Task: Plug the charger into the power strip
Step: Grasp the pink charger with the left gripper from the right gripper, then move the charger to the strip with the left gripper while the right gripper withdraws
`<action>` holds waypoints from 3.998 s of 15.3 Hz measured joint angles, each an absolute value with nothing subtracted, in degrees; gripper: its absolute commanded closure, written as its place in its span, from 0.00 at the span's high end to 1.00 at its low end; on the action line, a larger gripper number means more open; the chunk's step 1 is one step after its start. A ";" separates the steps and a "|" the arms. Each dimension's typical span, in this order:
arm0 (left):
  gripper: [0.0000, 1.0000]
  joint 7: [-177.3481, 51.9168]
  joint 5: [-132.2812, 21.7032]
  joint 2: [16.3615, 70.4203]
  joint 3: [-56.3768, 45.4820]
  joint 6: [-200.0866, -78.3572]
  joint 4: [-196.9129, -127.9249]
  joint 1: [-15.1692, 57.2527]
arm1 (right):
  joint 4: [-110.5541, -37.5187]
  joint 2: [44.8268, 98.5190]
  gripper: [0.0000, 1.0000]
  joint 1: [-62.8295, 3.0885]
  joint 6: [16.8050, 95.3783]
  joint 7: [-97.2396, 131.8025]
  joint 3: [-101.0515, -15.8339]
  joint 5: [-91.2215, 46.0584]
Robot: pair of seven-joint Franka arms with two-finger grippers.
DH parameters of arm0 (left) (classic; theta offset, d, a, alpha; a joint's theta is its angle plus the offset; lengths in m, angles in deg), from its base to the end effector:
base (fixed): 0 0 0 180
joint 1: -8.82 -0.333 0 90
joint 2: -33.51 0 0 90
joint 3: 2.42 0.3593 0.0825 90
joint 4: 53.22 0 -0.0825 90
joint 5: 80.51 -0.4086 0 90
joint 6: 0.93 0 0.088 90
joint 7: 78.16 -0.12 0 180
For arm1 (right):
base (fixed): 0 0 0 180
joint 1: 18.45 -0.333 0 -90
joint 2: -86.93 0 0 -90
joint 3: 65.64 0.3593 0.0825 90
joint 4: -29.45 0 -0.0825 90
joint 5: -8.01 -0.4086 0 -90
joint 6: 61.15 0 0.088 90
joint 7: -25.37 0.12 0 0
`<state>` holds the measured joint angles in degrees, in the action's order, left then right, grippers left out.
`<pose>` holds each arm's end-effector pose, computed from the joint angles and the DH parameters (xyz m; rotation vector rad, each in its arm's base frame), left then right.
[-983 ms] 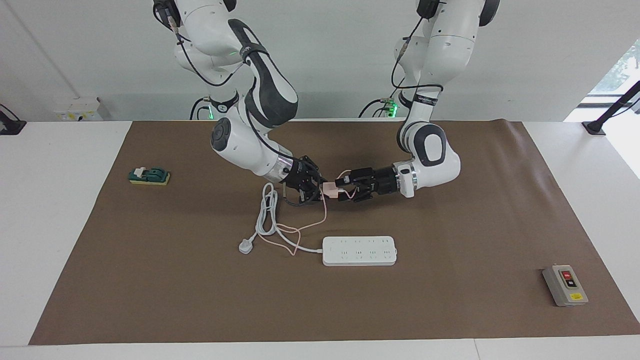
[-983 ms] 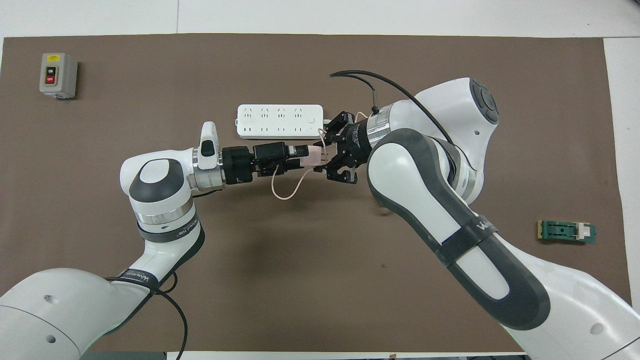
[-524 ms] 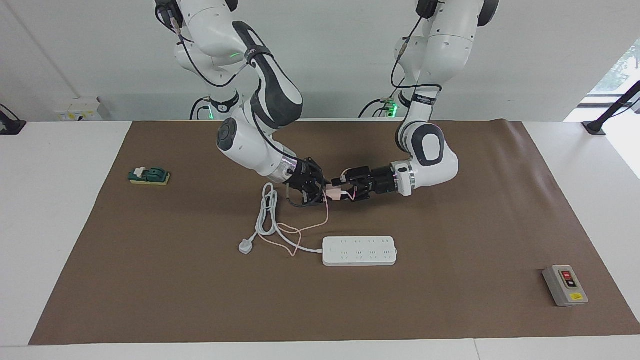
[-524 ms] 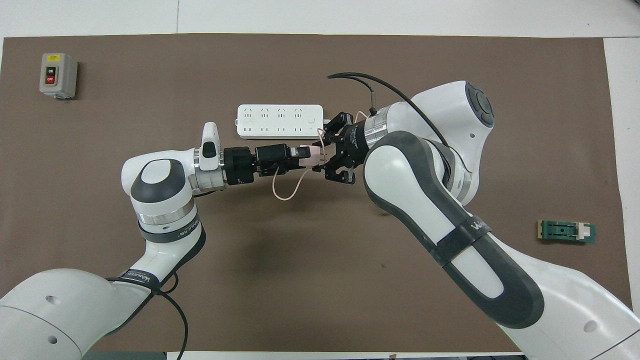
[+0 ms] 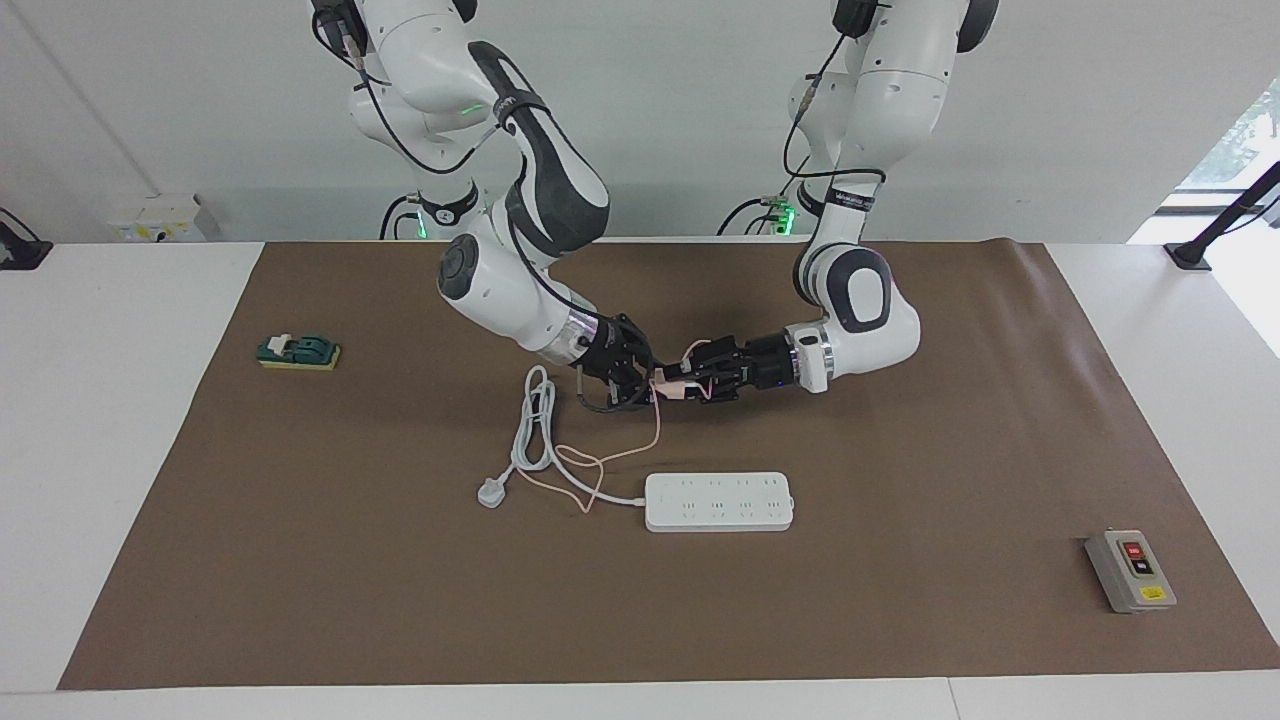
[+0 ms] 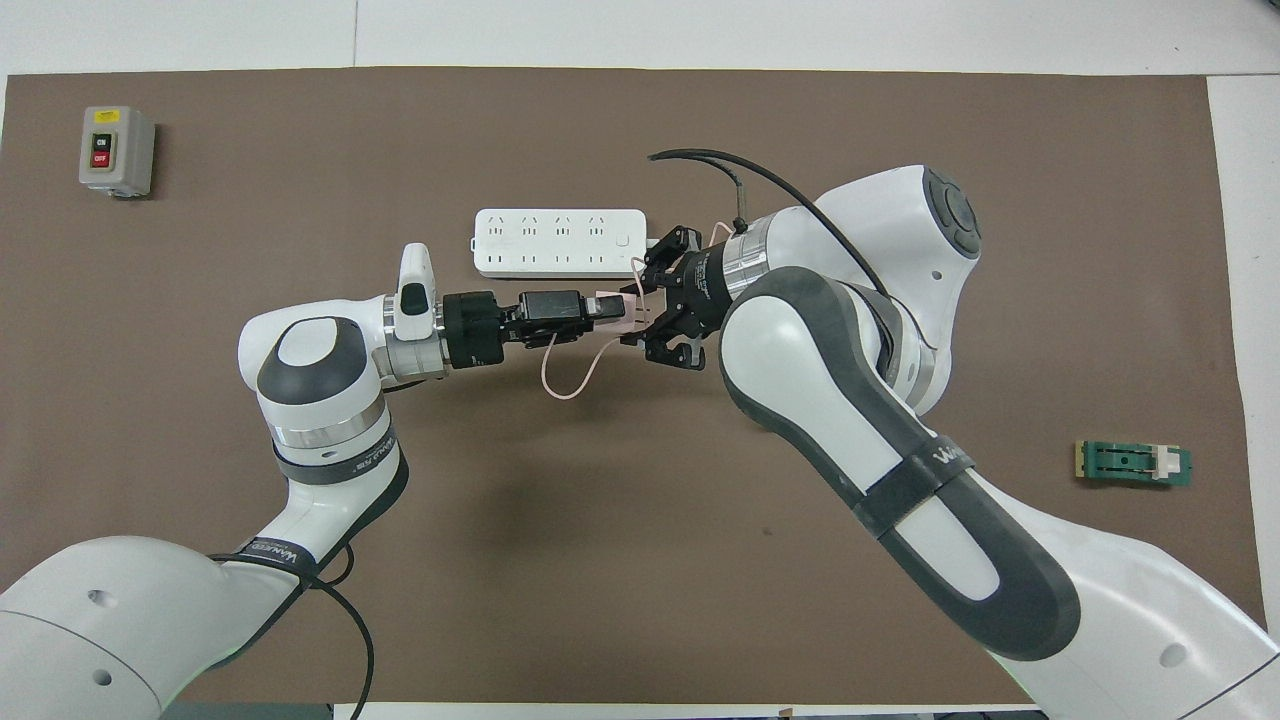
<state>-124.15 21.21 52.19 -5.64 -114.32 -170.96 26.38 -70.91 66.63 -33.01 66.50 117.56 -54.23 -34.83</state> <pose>0.5677 -0.2923 0.3270 1.7124 0.0758 0.0324 0.6257 0.3206 0.4113 -1.8056 1.8764 0.7158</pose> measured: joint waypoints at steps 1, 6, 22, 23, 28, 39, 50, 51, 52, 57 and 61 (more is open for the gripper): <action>0.00 -124.41 21.22 52.18 -5.61 -114.29 -170.95 26.37 | -70.95 66.63 0.00 -33.02 66.64 117.65 -54.23 -34.86; 0.00 -124.63 21.21 52.19 -5.59 -114.29 -170.97 26.31 | -71.01 66.62 0.00 -33.12 66.95 117.72 -54.23 -34.87; 0.00 -123.47 4.82 50.33 -4.83 -114.16 -169.93 22.43 | -71.11 66.58 1.00 -34.27 67.56 118.54 -54.23 -34.90; 0.00 -123.30 -0.38 50.04 -4.66 -114.16 -169.17 21.99 | -71.11 66.58 1.00 -34.27 67.57 118.54 -54.23 -34.90; 0.00 -121.97 -21.64 49.56 -4.41 -114.24 -163.27 21.29 | -71.04 66.60 1.00 -33.85 67.58 118.54 -54.51 -34.90; 0.00 -113.80 -62.73 48.65 -5.22 -116.63 -153.22 27.60 | -69.36 72.22 1.00 -26.77 60.59 109.02 -55.05 -24.28; 0.00 -126.46 -69.96 49.55 -4.82 -132.07 -156.09 28.58 | -68.01 80.62 1.00 -18.90 47.24 81.08 -55.15 -3.38; 0.00 -127.19 -70.14 49.62 -4.77 -132.39 -156.38 28.58 | -67.98 81.78 1.00 -18.34 45.98 77.52 -55.17 -1.52; 0.00 -127.79 -70.55 49.90 -4.71 -132.63 -156.55 28.57 | -67.97 82.80 1.00 -17.92 44.95 74.48 -55.17 0.24; 0.00 -132.76 -74.29 54.24 -4.52 -133.15 -153.80 28.29 | -67.97 86.07 1.00 -16.53 41.08 60.97 -55.18 5.53; 0.00 -133.30 -72.86 58.18 -4.53 -133.19 -149.51 27.46 | -67.97 87.42 1.00 -13.15 40.12 46.46 -55.22 5.93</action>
<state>-133.30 -72.86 58.18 -4.53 -133.19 -149.51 27.46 -67.97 87.42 -13.15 40.12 46.46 -55.22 5.93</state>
